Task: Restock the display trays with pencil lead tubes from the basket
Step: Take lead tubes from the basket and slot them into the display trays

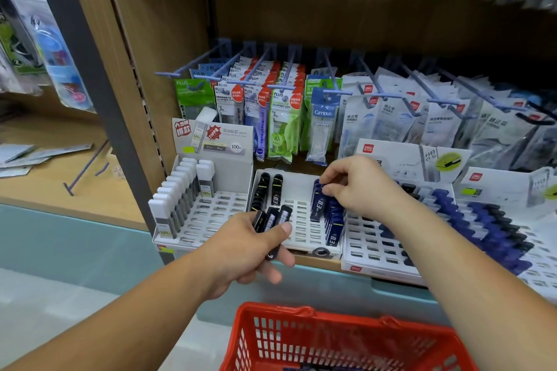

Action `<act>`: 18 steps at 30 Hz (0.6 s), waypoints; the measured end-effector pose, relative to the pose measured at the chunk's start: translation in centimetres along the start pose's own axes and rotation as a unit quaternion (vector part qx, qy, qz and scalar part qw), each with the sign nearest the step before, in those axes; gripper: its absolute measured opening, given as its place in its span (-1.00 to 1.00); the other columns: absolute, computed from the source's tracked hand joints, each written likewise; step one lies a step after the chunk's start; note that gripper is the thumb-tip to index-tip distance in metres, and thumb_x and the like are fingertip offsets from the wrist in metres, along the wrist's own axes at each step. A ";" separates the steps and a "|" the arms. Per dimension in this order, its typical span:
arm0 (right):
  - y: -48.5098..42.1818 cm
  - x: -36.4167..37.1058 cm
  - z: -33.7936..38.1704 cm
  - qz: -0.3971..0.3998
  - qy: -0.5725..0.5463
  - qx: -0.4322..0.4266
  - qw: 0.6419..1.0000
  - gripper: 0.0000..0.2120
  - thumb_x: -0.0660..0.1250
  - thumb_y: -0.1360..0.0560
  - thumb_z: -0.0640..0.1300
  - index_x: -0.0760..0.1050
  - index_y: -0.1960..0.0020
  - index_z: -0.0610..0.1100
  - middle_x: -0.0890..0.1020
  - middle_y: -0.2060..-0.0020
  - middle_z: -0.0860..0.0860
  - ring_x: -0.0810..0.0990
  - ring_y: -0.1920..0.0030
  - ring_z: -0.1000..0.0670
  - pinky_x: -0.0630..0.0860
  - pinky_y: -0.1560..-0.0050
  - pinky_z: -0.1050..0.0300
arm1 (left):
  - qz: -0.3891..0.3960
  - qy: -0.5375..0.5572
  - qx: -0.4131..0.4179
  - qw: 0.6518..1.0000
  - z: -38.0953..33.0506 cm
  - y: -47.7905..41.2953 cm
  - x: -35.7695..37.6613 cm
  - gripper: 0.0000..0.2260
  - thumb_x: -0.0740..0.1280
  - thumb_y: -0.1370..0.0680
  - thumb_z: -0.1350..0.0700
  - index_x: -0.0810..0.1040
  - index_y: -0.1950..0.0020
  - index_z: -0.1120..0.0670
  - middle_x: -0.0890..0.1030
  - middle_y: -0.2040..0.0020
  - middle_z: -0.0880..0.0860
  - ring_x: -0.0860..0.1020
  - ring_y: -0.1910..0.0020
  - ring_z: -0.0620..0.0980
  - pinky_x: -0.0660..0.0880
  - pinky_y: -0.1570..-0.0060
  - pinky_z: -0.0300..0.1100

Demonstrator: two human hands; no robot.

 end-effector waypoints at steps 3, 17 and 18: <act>0.1 -0.3 -0.4 -0.018 -0.004 -0.005 1.000 -0.84 0.47 -0.55 -0.19 0.65 0.06 0.07 0.66 0.17 0.10 0.64 0.11 0.06 0.59 0.07 0.16 | -0.010 0.001 0.009 1.000 0.0 -0.3 -0.2 -0.75 0.38 -0.65 -0.06 0.51 -0.19 0.08 0.75 0.11 0.15 0.42 0.50 -0.02 0.18 0.51 -0.28; 0.5 0.5 0.3 0.028 0.002 -0.030 0.999 -0.84 0.52 -0.50 -0.17 0.68 0.12 0.09 0.69 0.18 0.16 0.64 0.13 0.19 0.57 0.05 0.25 | -0.002 0.036 0.005 0.999 0.5 -0.5 -0.4 -0.89 0.32 -0.69 0.18 0.51 -0.19 0.17 0.75 0.02 0.16 0.63 0.32 -0.01 0.20 0.53 -0.30; 0.5 0.5 0.3 0.020 0.010 -0.034 0.999 -0.84 0.53 -0.50 -0.16 0.67 0.12 0.11 0.68 0.17 0.18 0.63 0.13 0.20 0.54 0.04 0.25 | -0.004 0.037 0.008 0.999 0.3 -0.4 -0.5 -0.87 0.33 -0.68 0.16 0.50 -0.20 0.17 0.75 0.03 0.16 0.64 0.31 0.00 0.20 0.53 -0.31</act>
Point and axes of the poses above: each hand's wrist, its own y-axis away from the middle knuckle, its own x-axis out of the palm, z = x × y, the point moved 8 cm from there along -y, towards the middle knuckle
